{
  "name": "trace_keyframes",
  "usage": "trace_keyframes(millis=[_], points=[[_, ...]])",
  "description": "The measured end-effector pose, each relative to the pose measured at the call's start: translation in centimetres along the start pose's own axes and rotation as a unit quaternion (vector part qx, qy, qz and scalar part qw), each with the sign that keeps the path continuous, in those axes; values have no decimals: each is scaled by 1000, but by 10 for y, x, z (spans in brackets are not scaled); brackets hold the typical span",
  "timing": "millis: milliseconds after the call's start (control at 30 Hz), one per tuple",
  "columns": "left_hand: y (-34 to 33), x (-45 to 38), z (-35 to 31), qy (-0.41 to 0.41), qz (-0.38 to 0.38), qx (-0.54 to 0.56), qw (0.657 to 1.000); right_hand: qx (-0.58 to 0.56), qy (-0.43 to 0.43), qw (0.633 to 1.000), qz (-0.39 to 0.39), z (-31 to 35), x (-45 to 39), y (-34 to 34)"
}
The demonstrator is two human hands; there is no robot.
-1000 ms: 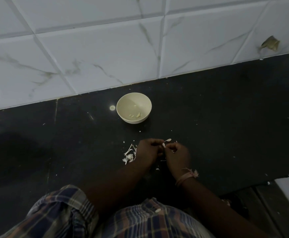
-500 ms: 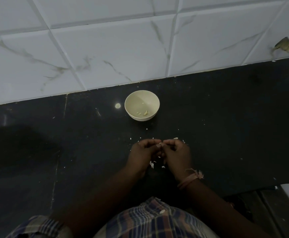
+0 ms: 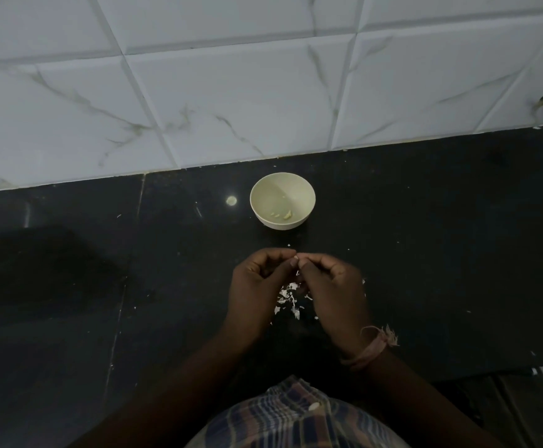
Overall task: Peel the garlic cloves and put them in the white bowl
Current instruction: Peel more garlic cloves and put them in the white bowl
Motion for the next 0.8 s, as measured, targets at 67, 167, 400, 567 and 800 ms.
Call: trace_keyframes(millis=[67,167,400,567,800], points=[[3,2,-2,-15,-8,-24,1000,-1,-6,1000,6,2,1,-1],[6,2,-2,-16,-4,-36,999,-6,-13,1000,9,1,1,-1],[3,4,5,30,24,54,998,-13,-24,999,34,1,-2,-1],[2,8,4,27,43,54,997,-11,-29,997,67,-2,-1,-5],[2,10,2,16,51,23,998,-17,-45,996,80,-9,-1,-7]])
Point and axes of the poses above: each hand's wrist, its own x-axis away from the middle knuckle, its own y-axis out of the back of the hand, z = x × y, the point moved 10 cm from there along -x, towards the middle knuckle
